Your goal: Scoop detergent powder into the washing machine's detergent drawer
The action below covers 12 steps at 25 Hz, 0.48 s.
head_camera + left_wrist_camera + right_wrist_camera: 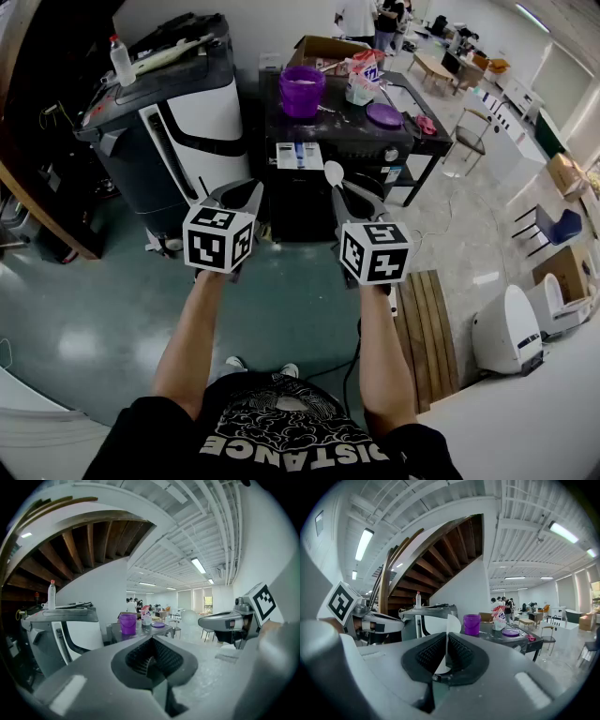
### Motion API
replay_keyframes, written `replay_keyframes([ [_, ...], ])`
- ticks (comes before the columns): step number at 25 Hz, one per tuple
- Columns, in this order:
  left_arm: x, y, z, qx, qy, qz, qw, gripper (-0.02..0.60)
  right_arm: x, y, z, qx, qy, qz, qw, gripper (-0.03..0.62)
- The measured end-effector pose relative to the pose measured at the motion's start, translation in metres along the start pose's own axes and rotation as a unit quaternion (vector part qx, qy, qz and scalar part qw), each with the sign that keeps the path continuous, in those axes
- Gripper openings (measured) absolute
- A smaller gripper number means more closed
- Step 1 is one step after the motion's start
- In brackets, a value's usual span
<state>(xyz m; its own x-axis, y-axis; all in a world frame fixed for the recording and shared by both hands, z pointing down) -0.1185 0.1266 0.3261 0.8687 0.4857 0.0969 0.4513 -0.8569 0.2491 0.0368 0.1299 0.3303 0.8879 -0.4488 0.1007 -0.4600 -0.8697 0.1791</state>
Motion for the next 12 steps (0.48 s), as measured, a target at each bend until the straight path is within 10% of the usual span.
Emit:
replay_keyframes([
  [12, -0.003, 0.023, -0.005, -0.009, -0.007, -0.011, 0.9999, 0.0, 0.011, 0.015, -0.004, -0.008, 0.005, -0.001, 1.0, 0.04],
])
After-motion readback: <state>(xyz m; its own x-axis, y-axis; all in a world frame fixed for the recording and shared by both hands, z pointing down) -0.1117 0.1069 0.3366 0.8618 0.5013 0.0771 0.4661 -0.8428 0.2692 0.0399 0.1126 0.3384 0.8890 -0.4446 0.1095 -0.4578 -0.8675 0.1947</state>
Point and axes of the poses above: the fingertips, and each gripper's own axes: y forward along the fingers, x to its right, z out of its top, the point moved 1 cm from there along -y, backward along the fingers, and after that the axes turned 4 degrees about y, right-handed, at the moved point
